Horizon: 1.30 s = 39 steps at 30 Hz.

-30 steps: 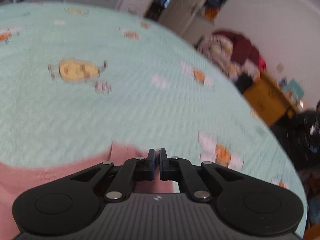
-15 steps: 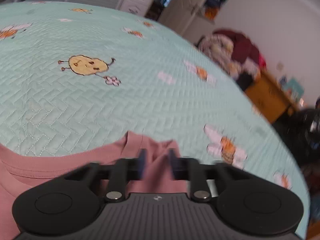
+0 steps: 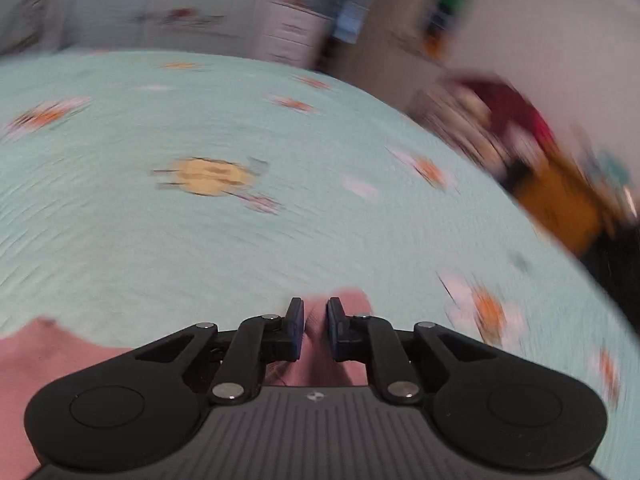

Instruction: Fold clothes

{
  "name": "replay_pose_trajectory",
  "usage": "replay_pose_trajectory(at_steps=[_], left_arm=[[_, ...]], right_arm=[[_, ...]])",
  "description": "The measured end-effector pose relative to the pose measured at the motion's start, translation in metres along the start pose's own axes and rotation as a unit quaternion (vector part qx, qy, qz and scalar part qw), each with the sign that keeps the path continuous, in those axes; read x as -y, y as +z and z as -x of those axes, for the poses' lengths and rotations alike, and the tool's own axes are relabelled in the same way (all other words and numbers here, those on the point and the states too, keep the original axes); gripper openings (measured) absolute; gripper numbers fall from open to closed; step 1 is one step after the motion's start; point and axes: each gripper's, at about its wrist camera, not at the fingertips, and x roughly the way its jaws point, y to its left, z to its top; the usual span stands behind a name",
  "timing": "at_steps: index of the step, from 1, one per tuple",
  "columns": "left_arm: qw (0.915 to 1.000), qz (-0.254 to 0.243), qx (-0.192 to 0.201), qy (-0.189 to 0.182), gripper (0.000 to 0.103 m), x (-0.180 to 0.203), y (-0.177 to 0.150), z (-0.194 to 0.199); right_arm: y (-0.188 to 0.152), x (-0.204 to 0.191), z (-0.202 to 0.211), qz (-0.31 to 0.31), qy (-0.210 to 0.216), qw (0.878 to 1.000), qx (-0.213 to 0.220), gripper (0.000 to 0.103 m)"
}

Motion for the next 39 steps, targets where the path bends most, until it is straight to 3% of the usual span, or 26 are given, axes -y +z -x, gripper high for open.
replay_pose_trajectory(at_steps=[4, 8, 11, 15, 17, 18, 21, 22, 24, 28, 29, 32, 36, 39], left_arm=[[0.9964, -0.050, -0.040, 0.056, 0.013, 0.001, -0.020, -0.021], [0.9987, -0.011, -0.030, 0.039, 0.013, -0.007, -0.015, -0.013], [0.9981, -0.050, 0.004, 0.035, 0.017, 0.013, -0.009, 0.006], [0.9964, -0.068, 0.050, -0.002, 0.027, 0.034, -0.007, 0.026], [0.9947, -0.085, 0.056, 0.016, 0.034, 0.044, -0.008, 0.021], [0.9944, -0.092, 0.041, 0.034, 0.040, 0.046, -0.009, 0.011], [0.9900, -0.104, -0.042, 0.085, 0.041, 0.044, -0.022, -0.034], [0.9894, -0.109, -0.035, 0.090, 0.042, 0.044, -0.026, -0.036], [0.9940, -0.080, -0.019, 0.073, 0.040, 0.041, -0.024, -0.024], [0.9990, -0.035, 0.007, 0.028, 0.046, 0.026, -0.027, 0.024], [0.9994, -0.024, 0.008, 0.025, 0.051, 0.021, -0.032, 0.035], [0.9993, 0.032, 0.014, 0.015, 0.053, -0.001, -0.061, 0.078], [0.9906, 0.131, 0.035, 0.016, 0.055, -0.023, -0.111, 0.126], [0.9761, 0.212, 0.047, 0.003, 0.058, -0.030, -0.145, 0.145]], right_arm=[[-0.001, -0.001, -0.001, 0.001, -0.001, 1.000, 0.000, 0.067], [-0.001, -0.001, -0.001, 0.001, -0.001, 1.000, 0.000, 0.067], [0.000, 0.000, -0.002, 0.000, 0.000, 1.000, 0.000, 0.067], [-0.002, 0.002, -0.001, 0.000, 0.000, 1.000, 0.000, 0.067], [-0.002, 0.001, -0.001, 0.001, -0.001, 1.000, 0.000, 0.067], [-0.002, 0.001, -0.001, 0.001, -0.001, 1.000, 0.001, 0.067], [-0.002, 0.001, -0.001, 0.001, 0.000, 1.000, 0.001, 0.067], [-0.002, 0.002, -0.001, 0.000, 0.000, 1.000, 0.001, 0.067], [-0.001, 0.002, -0.001, -0.001, 0.001, 1.000, 0.001, 0.067], [0.000, 0.002, -0.001, -0.002, 0.002, 1.000, 0.002, 0.067], [0.000, 0.001, -0.001, -0.003, 0.002, 1.000, 0.002, 0.067], [0.000, 0.000, -0.001, -0.001, 0.001, 1.000, 0.002, 0.067], [-0.001, -0.001, -0.001, 0.002, -0.001, 1.000, 0.002, 0.067], [-0.001, 0.000, 0.000, 0.003, -0.002, 1.000, 0.002, 0.067]])
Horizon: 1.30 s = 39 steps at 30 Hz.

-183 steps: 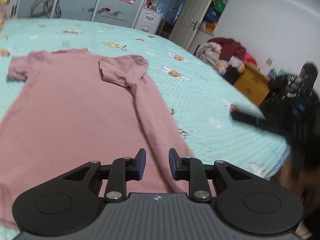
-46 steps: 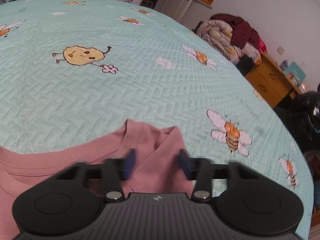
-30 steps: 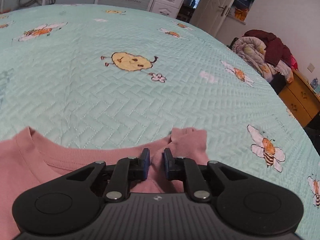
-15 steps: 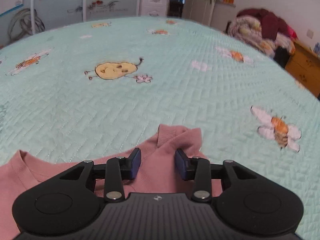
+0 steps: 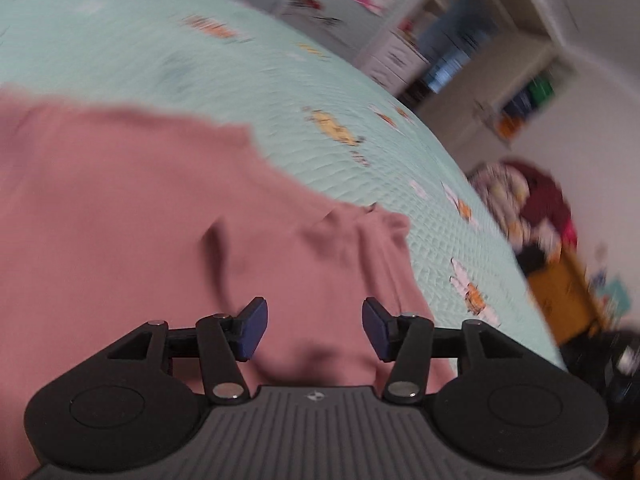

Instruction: Fold clothes

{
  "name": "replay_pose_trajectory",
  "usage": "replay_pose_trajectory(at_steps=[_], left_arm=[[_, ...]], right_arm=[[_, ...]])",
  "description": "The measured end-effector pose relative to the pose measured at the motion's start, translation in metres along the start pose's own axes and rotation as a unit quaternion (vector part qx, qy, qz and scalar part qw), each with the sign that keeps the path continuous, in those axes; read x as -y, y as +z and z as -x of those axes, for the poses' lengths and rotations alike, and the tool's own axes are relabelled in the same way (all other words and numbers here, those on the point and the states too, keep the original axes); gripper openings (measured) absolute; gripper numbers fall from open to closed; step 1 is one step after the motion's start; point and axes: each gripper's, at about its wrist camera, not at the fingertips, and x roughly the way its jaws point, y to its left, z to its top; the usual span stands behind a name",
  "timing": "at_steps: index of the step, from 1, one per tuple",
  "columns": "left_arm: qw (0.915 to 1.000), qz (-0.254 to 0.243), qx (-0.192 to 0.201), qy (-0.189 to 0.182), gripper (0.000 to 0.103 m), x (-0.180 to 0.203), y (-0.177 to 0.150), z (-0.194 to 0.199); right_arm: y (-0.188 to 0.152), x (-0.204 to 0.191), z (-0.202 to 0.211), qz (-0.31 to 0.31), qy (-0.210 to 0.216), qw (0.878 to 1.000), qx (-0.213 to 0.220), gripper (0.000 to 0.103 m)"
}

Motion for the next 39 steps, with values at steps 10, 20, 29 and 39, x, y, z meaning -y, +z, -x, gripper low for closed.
replay_pose_trajectory(at_steps=[10, 20, 29, 39], left_arm=[[0.9906, 0.124, -0.006, -0.058, 0.059, -0.004, -0.046, 0.016], [0.9994, -0.029, 0.018, 0.000, 0.001, 0.038, -0.033, 0.043], [0.9986, 0.016, -0.028, 0.041, 0.031, 0.001, -0.039, 0.016], [0.9972, -0.017, 0.046, 0.057, 0.000, 0.004, -0.019, 0.052]], right_arm=[[0.000, 0.003, 0.001, -0.001, 0.002, 1.000, 0.002, 0.067], [0.000, 0.003, -0.001, -0.004, 0.005, 1.000, 0.003, 0.067], [0.000, 0.001, -0.002, 0.000, 0.002, 1.000, 0.002, 0.068], [0.000, 0.003, -0.001, -0.004, 0.005, 1.000, 0.003, 0.068]])
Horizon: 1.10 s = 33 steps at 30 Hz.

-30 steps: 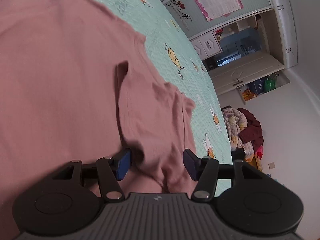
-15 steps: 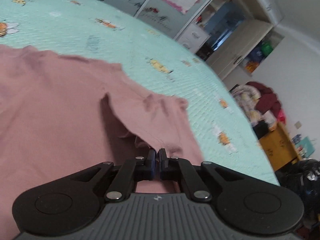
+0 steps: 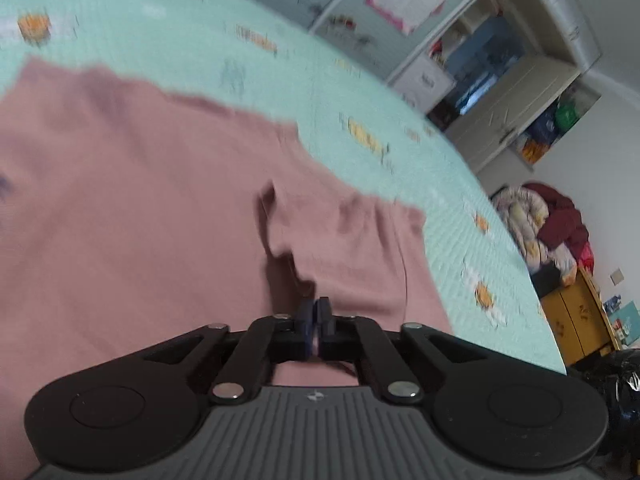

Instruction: Fold clothes

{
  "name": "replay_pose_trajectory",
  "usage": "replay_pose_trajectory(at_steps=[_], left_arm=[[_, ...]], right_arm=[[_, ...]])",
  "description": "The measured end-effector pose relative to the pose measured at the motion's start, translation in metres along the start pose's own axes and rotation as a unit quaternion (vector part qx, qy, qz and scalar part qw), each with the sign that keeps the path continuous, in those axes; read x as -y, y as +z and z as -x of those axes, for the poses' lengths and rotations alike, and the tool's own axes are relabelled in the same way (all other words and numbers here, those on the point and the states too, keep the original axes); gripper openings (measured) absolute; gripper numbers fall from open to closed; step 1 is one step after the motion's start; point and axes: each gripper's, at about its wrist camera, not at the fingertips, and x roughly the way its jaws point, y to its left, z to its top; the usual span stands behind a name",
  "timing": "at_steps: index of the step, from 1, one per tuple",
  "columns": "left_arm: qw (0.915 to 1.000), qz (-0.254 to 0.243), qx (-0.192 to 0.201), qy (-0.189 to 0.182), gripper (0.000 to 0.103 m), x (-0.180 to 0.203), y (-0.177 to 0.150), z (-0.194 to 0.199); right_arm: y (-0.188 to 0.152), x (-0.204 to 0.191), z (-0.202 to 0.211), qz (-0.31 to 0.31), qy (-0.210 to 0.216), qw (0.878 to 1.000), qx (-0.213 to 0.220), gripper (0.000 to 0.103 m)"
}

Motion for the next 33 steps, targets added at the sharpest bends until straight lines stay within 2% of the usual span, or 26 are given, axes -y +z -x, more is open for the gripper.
replay_pose_trajectory(at_steps=[3, 5, 7, 8, 9, 11, 12, 13, 14, 15, 18, 20, 22, 23, 25, 26, 28, 29, 30, 33], left_arm=[[0.9994, 0.025, -0.018, 0.017, 0.000, -0.017, -0.005, -0.001], [0.9977, 0.053, -0.041, -0.012, 0.001, -0.023, -0.013, -0.008], [0.9963, 0.060, -0.051, -0.036, 0.019, -0.018, -0.021, -0.014], [0.9962, 0.058, -0.050, -0.041, 0.045, -0.013, -0.022, -0.017], [0.9960, 0.058, -0.046, -0.049, 0.062, -0.009, -0.023, -0.019], [0.9964, 0.058, -0.036, -0.050, 0.070, -0.002, -0.019, -0.026], [0.9969, 0.056, -0.032, -0.045, 0.061, 0.000, -0.016, -0.030], [0.9976, 0.052, -0.030, -0.034, 0.043, 0.000, -0.013, -0.035], [0.9981, 0.050, -0.030, -0.022, 0.003, 0.000, -0.011, -0.037], [0.9982, 0.050, -0.031, -0.012, 0.001, -0.001, -0.009, -0.038], [0.9997, -0.011, 0.020, -0.003, 0.001, 0.015, -0.005, -0.003], [0.9960, -0.068, 0.056, 0.012, 0.001, 0.029, -0.005, 0.026], [0.9961, -0.070, 0.047, 0.025, 0.002, 0.024, -0.006, 0.029], [0.9972, -0.060, 0.028, 0.033, 0.003, 0.017, -0.007, 0.023], [0.9986, -0.016, -0.029, 0.042, 0.012, -0.005, -0.011, -0.004], [0.9984, 0.005, -0.040, 0.040, 0.012, -0.015, -0.015, -0.012], [0.9987, 0.012, -0.038, 0.034, 0.018, -0.017, -0.018, -0.011], [0.9990, 0.011, -0.033, 0.030, 0.027, -0.016, -0.019, -0.008], [0.9993, 0.007, -0.029, 0.024, 0.043, -0.013, -0.020, -0.005], [0.9992, -0.031, -0.007, 0.023, 0.055, -0.005, -0.017, 0.006]], right_arm=[[0.000, -0.001, 0.000, 0.001, -0.001, 1.000, 0.000, 0.068], [0.000, -0.001, 0.000, 0.001, -0.001, 1.000, 0.000, 0.068], [0.000, -0.002, -0.001, 0.001, -0.001, 1.000, 0.000, 0.068], [0.000, -0.001, 0.000, 0.002, -0.001, 1.000, 0.000, 0.068], [0.000, 0.000, 0.000, 0.002, -0.001, 1.000, 0.000, 0.068], [0.000, 0.000, 0.000, 0.002, -0.001, 1.000, 0.000, 0.068], [0.000, -0.001, 0.000, 0.002, -0.001, 1.000, 0.000, 0.068], [0.000, -0.001, -0.001, 0.001, -0.001, 1.000, 0.000, 0.068], [0.000, -0.001, -0.001, 0.001, -0.001, 1.000, 0.001, 0.068], [0.000, -0.001, -0.001, 0.000, 0.000, 1.000, 0.001, 0.068], [0.000, 0.000, -0.001, -0.002, 0.002, 1.000, 0.001, 0.068], [0.000, 0.000, -0.001, -0.001, 0.001, 1.000, 0.001, 0.068], [-0.001, 0.000, -0.001, 0.000, 0.000, 1.000, 0.001, 0.068], [-0.001, -0.001, -0.001, 0.001, -0.001, 1.000, 0.000, 0.068], [-0.001, -0.001, -0.001, 0.002, -0.002, 1.000, 0.000, 0.068], [-0.001, -0.001, -0.001, 0.002, -0.002, 1.000, 0.000, 0.068], [-0.001, -0.001, -0.001, 0.003, -0.003, 1.000, 0.000, 0.068], [-0.001, -0.001, -0.001, 0.003, -0.003, 1.000, -0.001, 0.068], [-0.001, 0.000, 0.000, 0.003, -0.002, 1.000, 0.000, 0.068], [-0.001, 0.000, 0.000, 0.004, -0.003, 1.000, -0.001, 0.068]])
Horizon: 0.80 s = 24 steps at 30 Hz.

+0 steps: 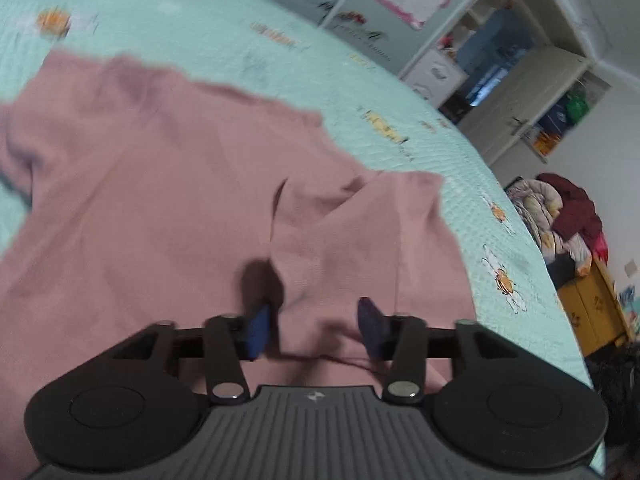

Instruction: Fold clothes

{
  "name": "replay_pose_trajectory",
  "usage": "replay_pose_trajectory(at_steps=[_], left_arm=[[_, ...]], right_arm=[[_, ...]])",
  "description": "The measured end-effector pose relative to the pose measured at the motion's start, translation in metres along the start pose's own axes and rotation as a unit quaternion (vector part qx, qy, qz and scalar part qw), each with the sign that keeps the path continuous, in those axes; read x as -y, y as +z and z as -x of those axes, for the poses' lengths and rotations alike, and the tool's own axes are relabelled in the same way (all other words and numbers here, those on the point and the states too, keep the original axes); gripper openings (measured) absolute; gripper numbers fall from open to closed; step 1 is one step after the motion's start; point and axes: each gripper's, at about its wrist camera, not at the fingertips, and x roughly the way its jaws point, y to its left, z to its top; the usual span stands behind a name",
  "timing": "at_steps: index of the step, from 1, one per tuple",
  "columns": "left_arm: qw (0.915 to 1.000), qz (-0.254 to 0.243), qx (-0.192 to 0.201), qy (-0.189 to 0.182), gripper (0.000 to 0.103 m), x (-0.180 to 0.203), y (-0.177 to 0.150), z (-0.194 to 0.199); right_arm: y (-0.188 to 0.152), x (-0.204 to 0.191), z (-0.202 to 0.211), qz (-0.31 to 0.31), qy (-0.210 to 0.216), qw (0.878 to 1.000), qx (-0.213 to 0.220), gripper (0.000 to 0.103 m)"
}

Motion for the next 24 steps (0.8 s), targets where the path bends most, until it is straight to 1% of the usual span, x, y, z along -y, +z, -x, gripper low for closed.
replay_pose_trajectory(at_steps=[1, 2, 4, 6, 8, 11, 13, 14, 16, 18, 20, 22, 24], left_arm=[[0.9999, -0.005, 0.004, 0.008, 0.058, -0.001, 0.002, -0.001], [0.9999, -0.002, 0.001, 0.017, 0.062, -0.003, 0.004, -0.005], [0.9995, 0.007, -0.005, 0.031, 0.062, -0.007, 0.008, -0.012], [0.9995, 0.009, -0.002, 0.029, 0.061, -0.006, 0.008, -0.011], [0.9992, -0.004, 0.014, 0.037, 0.061, -0.002, 0.007, -0.002], [0.9975, -0.018, 0.050, 0.048, 0.061, 0.002, 0.007, 0.017], [0.9956, -0.030, 0.080, 0.038, 0.061, 0.007, 0.010, 0.030], [0.9948, -0.038, 0.090, 0.027, 0.061, 0.011, 0.013, 0.033], [0.9935, -0.060, 0.097, -0.002, 0.062, 0.021, 0.020, 0.033], [0.9933, -0.075, 0.085, -0.022, 0.062, 0.027, 0.026, 0.017], [0.9943, -0.082, 0.067, -0.016, 0.062, 0.028, 0.028, -0.006], [0.9956, -0.080, 0.047, -0.008, 0.060, 0.026, 0.029, -0.027], [0.9977, -0.058, 0.030, -0.017, 0.060, 0.016, 0.023, -0.041]], right_arm=[[-0.001, 0.001, 0.001, -0.001, 0.000, 1.000, 0.000, 0.068], [-0.002, 0.001, 0.001, -0.001, 0.001, 1.000, 0.001, 0.068], [-0.001, 0.000, 0.001, -0.001, 0.001, 1.000, 0.000, 0.068], [-0.001, -0.001, 0.001, -0.001, 0.001, 1.000, 0.000, 0.068], [-0.001, -0.002, 0.001, -0.001, 0.001, 1.000, 0.000, 0.068], [-0.002, -0.003, 0.001, -0.001, 0.001, 1.000, -0.001, 0.068], [-0.001, -0.004, 0.002, -0.001, -0.003, 1.000, -0.006, 0.067], [0.000, -0.005, 0.002, -0.001, -0.005, 1.000, -0.008, 0.067], [0.004, -0.013, 0.006, 0.004, -0.011, 1.000, -0.002, 0.066], [0.011, -0.023, 0.008, 0.013, -0.009, 1.000, 0.012, 0.066], [0.033, -0.034, -0.008, 0.005, 0.010, 1.000, 0.014, 0.066], [0.067, -0.044, -0.047, 0.006, 0.029, 1.000, 0.004, 0.066], [0.099, -0.049, -0.091, 0.004, 0.042, 0.999, -0.003, 0.066]])
